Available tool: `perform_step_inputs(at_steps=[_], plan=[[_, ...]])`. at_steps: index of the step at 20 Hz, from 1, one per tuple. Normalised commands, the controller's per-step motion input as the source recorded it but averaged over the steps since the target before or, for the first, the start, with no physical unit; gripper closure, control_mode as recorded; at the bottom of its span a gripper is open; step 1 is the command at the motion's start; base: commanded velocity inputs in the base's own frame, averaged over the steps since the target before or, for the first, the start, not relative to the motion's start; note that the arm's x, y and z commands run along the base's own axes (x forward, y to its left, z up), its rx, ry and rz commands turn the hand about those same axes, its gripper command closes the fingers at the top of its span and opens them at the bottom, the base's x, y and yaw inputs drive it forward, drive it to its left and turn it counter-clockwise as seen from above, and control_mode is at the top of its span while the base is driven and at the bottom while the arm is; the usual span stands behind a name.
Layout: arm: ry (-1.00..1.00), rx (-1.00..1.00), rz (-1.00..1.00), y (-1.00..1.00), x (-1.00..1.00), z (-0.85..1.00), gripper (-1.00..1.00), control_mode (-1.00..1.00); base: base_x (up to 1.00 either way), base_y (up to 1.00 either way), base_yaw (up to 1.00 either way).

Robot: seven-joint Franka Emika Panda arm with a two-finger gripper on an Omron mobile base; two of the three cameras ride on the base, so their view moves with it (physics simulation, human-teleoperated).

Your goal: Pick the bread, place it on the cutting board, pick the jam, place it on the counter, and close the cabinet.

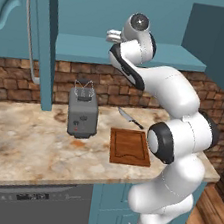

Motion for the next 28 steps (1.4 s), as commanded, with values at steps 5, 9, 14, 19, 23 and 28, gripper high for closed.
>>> perform_step_inputs(at_steps=[5,9,14,19,23,28], plan=[[0.00,0.00,0.01,0.00,0.00,0.00,1.00,-1.00,0.00,0.00,0.00],[0.00,0.00,0.00,0.00,-0.06,0.00,1.00,-1.00,0.00,0.00,0.00],[0.00,0.00,0.00,0.00,-0.08,0.00,1.00,-1.00,0.00,0.00,0.00],[0.00,0.00,0.00,0.00,-0.12,0.00,1.00,-1.00,0.00,0.00,0.00],[0.00,0.00,0.00,0.00,-0.12,0.00,1.00,-1.00,0.00,0.00,0.00],[0.00,0.00,0.00,0.00,-0.17,0.03,1.00,-1.00,0.00,0.00,0.00]])
